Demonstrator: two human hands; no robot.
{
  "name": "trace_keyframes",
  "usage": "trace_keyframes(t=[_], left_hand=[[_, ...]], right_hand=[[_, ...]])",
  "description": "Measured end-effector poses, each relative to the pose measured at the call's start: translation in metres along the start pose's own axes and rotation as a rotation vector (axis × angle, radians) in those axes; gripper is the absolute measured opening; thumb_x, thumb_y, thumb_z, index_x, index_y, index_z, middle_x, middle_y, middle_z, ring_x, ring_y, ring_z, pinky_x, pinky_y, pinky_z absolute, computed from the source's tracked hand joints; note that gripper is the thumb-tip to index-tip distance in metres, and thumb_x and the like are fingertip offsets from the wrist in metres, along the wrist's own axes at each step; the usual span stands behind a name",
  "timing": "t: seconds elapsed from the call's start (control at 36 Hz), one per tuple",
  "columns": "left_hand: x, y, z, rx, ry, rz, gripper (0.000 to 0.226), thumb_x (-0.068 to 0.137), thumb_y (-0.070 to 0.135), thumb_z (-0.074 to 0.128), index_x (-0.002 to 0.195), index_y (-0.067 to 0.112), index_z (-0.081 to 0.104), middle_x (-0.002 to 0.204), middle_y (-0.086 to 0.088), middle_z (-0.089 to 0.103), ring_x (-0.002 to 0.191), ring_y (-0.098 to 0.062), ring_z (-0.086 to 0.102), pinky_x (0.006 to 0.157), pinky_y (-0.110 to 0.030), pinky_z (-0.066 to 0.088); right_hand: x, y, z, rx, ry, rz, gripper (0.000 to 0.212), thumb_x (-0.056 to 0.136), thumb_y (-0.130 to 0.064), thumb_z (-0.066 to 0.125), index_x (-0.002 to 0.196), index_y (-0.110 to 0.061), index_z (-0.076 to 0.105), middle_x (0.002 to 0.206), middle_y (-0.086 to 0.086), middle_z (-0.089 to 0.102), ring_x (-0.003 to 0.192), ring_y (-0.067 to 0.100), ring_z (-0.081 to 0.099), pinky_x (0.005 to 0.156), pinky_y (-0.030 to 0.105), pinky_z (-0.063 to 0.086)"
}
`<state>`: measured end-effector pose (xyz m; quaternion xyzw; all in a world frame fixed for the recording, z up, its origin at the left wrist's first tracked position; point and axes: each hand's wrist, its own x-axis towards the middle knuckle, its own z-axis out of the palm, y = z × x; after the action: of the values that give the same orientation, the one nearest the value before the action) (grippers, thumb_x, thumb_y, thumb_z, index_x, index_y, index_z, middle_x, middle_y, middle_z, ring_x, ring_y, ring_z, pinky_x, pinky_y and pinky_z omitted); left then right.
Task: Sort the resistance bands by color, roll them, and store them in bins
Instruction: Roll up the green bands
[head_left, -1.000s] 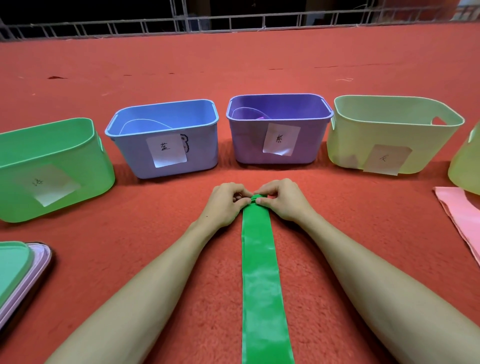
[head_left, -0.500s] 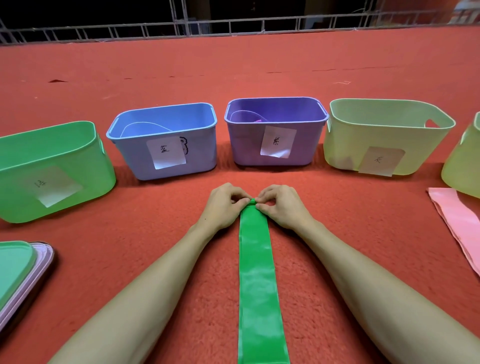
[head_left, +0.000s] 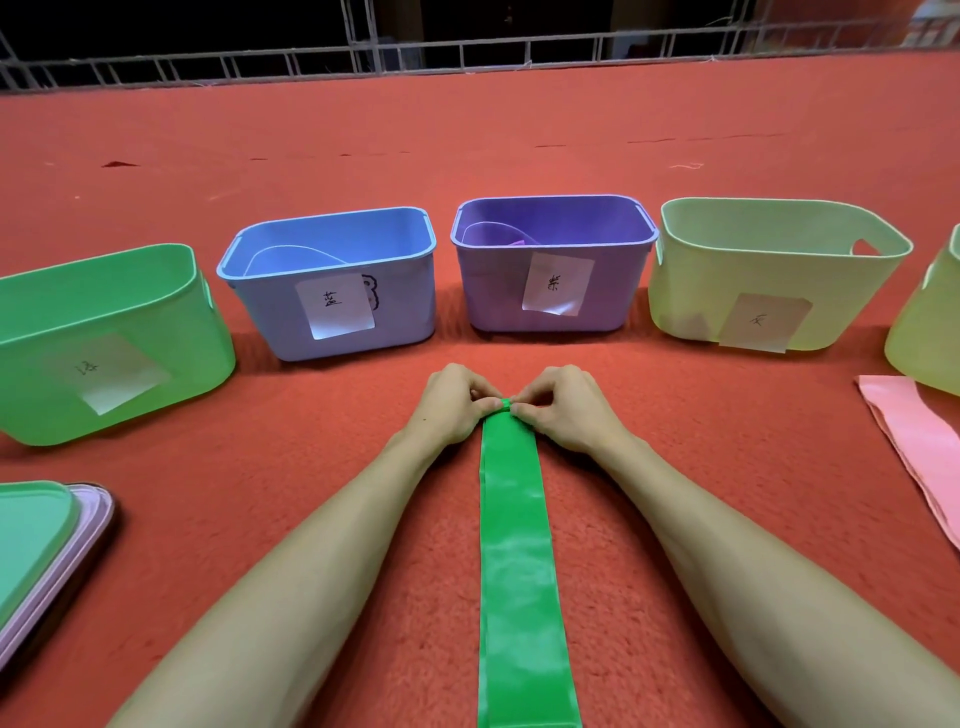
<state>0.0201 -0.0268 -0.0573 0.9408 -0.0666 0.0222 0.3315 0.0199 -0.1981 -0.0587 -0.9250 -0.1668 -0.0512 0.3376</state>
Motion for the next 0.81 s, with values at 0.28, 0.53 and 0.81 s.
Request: trace_keyframes(t=[0.28,0.53,0.81], left_hand=[[-0.003,0.004,0.000,0.028,0.038,0.042,0.012,0.083,0.016,0.072,0.094,0.014,0.077,0.090,-0.004,0.074,0.076,-0.010,0.057,0.069,-0.017,0.037],[-0.010,0.003,0.002,-0.021,0.081,0.059,0.010,0.081,0.016,0.075,0.090,0.012,0.076,0.084,-0.002,0.061,0.077,-0.013,0.053,0.068,-0.019,0.037],[-0.015,0.004,0.004,-0.070,0.069,0.039,0.005,0.079,0.012,0.074,0.084,0.011,0.073,0.088,0.000,0.074,0.079,-0.007,0.058,0.069,-0.014,0.035]], right_hand=[[0.016,-0.005,-0.003,-0.023,-0.087,0.107,0.019,0.082,-0.028,0.074,0.099,-0.022,0.076,0.083,-0.002,0.072,0.072,0.007,0.057,0.068,0.018,0.040],[0.012,-0.008,0.000,-0.042,-0.068,0.096,0.010,0.078,-0.026,0.077,0.088,-0.023,0.077,0.084,0.000,0.073,0.075,0.010,0.057,0.070,0.021,0.042],[0.002,-0.018,-0.002,-0.171,-0.053,0.000,0.015,0.079,-0.023,0.074,0.092,-0.019,0.076,0.076,-0.008,0.053,0.086,0.020,0.061,0.077,0.034,0.049]])
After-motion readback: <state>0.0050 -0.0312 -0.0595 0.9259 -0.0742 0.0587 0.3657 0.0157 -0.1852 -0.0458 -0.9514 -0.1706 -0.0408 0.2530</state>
